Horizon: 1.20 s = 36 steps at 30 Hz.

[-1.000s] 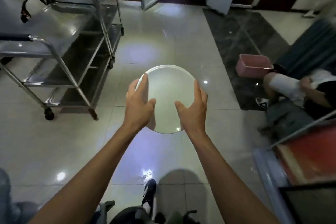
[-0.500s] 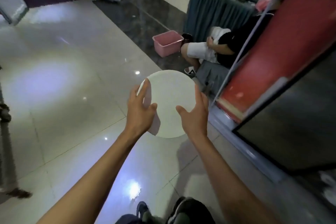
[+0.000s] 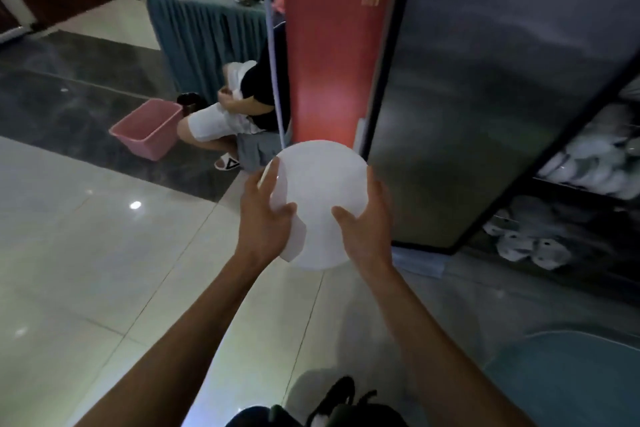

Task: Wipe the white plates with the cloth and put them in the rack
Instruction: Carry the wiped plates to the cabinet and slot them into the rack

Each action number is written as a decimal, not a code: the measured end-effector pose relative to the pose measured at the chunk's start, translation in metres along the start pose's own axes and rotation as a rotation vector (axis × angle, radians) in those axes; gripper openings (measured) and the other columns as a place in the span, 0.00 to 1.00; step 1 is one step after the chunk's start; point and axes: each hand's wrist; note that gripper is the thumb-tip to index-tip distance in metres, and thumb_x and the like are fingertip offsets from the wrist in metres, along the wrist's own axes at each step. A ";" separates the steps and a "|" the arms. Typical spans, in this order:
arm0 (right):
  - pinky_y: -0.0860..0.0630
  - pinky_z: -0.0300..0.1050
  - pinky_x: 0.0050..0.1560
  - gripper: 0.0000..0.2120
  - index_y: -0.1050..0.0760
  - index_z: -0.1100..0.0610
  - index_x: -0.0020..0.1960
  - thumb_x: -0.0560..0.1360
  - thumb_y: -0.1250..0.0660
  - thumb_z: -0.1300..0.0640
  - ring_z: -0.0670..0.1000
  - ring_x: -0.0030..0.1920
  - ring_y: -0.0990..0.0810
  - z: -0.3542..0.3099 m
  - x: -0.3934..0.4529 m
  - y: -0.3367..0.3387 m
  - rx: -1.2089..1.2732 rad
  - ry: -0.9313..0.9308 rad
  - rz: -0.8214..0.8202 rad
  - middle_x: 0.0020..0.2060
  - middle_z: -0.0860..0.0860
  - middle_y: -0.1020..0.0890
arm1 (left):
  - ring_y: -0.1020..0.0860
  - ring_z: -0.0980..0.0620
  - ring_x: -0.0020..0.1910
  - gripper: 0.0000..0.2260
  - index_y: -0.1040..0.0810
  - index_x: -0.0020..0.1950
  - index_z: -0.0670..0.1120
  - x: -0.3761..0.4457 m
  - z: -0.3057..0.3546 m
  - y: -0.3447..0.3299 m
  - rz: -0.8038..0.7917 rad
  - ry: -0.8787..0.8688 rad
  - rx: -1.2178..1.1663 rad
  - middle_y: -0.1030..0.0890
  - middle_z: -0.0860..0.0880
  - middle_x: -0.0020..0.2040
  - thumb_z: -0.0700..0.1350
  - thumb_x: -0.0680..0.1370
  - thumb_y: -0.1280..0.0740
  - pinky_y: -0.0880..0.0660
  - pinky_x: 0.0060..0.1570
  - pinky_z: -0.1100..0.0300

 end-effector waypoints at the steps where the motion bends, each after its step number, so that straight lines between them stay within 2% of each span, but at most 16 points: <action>1: 0.29 0.53 0.68 0.42 0.43 0.42 0.79 0.72 0.26 0.60 0.49 0.70 0.35 0.004 0.012 0.015 0.009 -0.002 0.030 0.73 0.46 0.37 | 0.35 0.45 0.73 0.35 0.39 0.80 0.56 0.009 0.012 -0.016 -0.026 -0.032 -0.012 0.35 0.48 0.77 0.42 0.76 0.28 0.35 0.71 0.44; 5: 0.34 0.47 0.71 0.43 0.44 0.46 0.81 0.73 0.27 0.62 0.50 0.73 0.36 0.024 0.052 0.073 -0.025 -0.053 0.171 0.75 0.47 0.39 | 0.34 0.44 0.73 0.36 0.39 0.80 0.53 0.034 0.060 -0.077 -0.133 -0.161 -0.046 0.34 0.46 0.76 0.39 0.75 0.28 0.37 0.71 0.50; 7: 0.36 0.43 0.70 0.43 0.44 0.46 0.81 0.73 0.26 0.61 0.49 0.73 0.36 0.034 0.068 0.099 -0.050 -0.075 0.247 0.75 0.48 0.40 | 0.34 0.46 0.72 0.36 0.39 0.81 0.52 0.044 0.083 -0.107 -0.193 -0.198 -0.058 0.35 0.46 0.76 0.39 0.75 0.29 0.38 0.67 0.58; 8: 0.38 0.40 0.68 0.43 0.44 0.45 0.81 0.73 0.26 0.61 0.49 0.72 0.36 0.039 0.076 0.111 -0.055 -0.090 0.282 0.75 0.48 0.40 | 0.34 0.47 0.72 0.36 0.40 0.81 0.53 0.050 0.093 -0.122 -0.223 -0.214 -0.062 0.36 0.47 0.76 0.40 0.76 0.29 0.38 0.67 0.59; 11: 0.41 0.37 0.67 0.43 0.44 0.45 0.81 0.73 0.26 0.60 0.48 0.72 0.37 0.054 0.096 0.146 -0.057 -0.145 0.375 0.75 0.48 0.39 | 0.34 0.45 0.72 0.37 0.41 0.81 0.56 0.064 0.118 -0.165 -0.329 -0.267 -0.106 0.37 0.48 0.77 0.43 0.75 0.30 0.34 0.72 0.46; 12: 0.41 0.37 0.67 0.43 0.44 0.45 0.80 0.73 0.26 0.60 0.48 0.72 0.37 0.060 0.102 0.156 -0.063 -0.153 0.405 0.75 0.49 0.39 | 0.35 0.45 0.72 0.37 0.41 0.81 0.56 0.068 0.127 -0.180 -0.359 -0.285 -0.114 0.37 0.48 0.76 0.44 0.74 0.31 0.35 0.72 0.46; 15: 0.40 0.43 0.73 0.43 0.43 0.46 0.80 0.72 0.25 0.60 0.50 0.73 0.37 0.077 0.120 0.186 -0.079 -0.196 0.484 0.75 0.50 0.37 | 0.34 0.45 0.71 0.36 0.41 0.81 0.53 0.078 0.153 -0.224 -0.429 -0.348 -0.129 0.36 0.45 0.76 0.43 0.75 0.30 0.38 0.68 0.57; 17: 0.37 0.53 0.75 0.43 0.43 0.46 0.80 0.72 0.25 0.59 0.52 0.74 0.38 0.089 0.135 0.204 -0.109 -0.228 0.540 0.76 0.51 0.37 | 0.34 0.45 0.71 0.37 0.41 0.81 0.52 0.087 0.169 -0.256 -0.477 -0.390 -0.139 0.36 0.44 0.75 0.39 0.75 0.29 0.39 0.67 0.59; 19: 0.36 0.56 0.74 0.43 0.43 0.45 0.80 0.72 0.25 0.58 0.53 0.74 0.37 0.100 0.152 0.223 -0.133 -0.261 0.597 0.76 0.52 0.37 | 0.34 0.45 0.71 0.38 0.41 0.81 0.54 0.099 0.183 -0.291 -0.534 -0.426 -0.152 0.35 0.44 0.75 0.39 0.75 0.29 0.38 0.67 0.58; 23: 0.31 0.56 0.71 0.42 0.41 0.45 0.80 0.71 0.25 0.59 0.51 0.71 0.33 0.117 0.188 0.261 -0.125 -0.301 0.730 0.74 0.49 0.37 | 0.35 0.47 0.72 0.39 0.43 0.81 0.57 0.122 0.222 -0.356 -0.658 -0.484 -0.190 0.37 0.47 0.76 0.39 0.76 0.29 0.37 0.69 0.58; 28: 0.33 0.43 0.64 0.42 0.42 0.46 0.80 0.73 0.26 0.60 0.43 0.65 0.35 0.132 0.222 0.309 -0.137 -0.369 0.885 0.75 0.49 0.36 | 0.36 0.46 0.73 0.38 0.42 0.80 0.58 0.140 0.276 -0.429 -0.785 -0.560 -0.217 0.37 0.46 0.76 0.39 0.75 0.28 0.36 0.73 0.49; 33: 0.31 0.47 0.66 0.41 0.43 0.46 0.80 0.74 0.26 0.59 0.46 0.67 0.34 0.149 0.242 0.353 -0.107 -0.445 1.013 0.74 0.46 0.37 | 0.34 0.46 0.71 0.38 0.41 0.81 0.57 0.139 0.324 -0.489 -0.919 -0.649 -0.229 0.35 0.46 0.74 0.39 0.75 0.28 0.34 0.72 0.47; 36: 0.31 0.46 0.65 0.41 0.42 0.45 0.80 0.74 0.26 0.59 0.46 0.67 0.34 0.166 0.255 0.384 -0.090 -0.483 1.084 0.74 0.45 0.36 | 0.35 0.47 0.73 0.38 0.41 0.80 0.58 0.136 0.348 -0.534 -0.990 -0.680 -0.232 0.37 0.49 0.76 0.40 0.75 0.28 0.33 0.71 0.45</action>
Point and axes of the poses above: each hand's wrist, its own x-axis towards the middle knuckle, its own y-axis out of the back of the hand, z = x × y
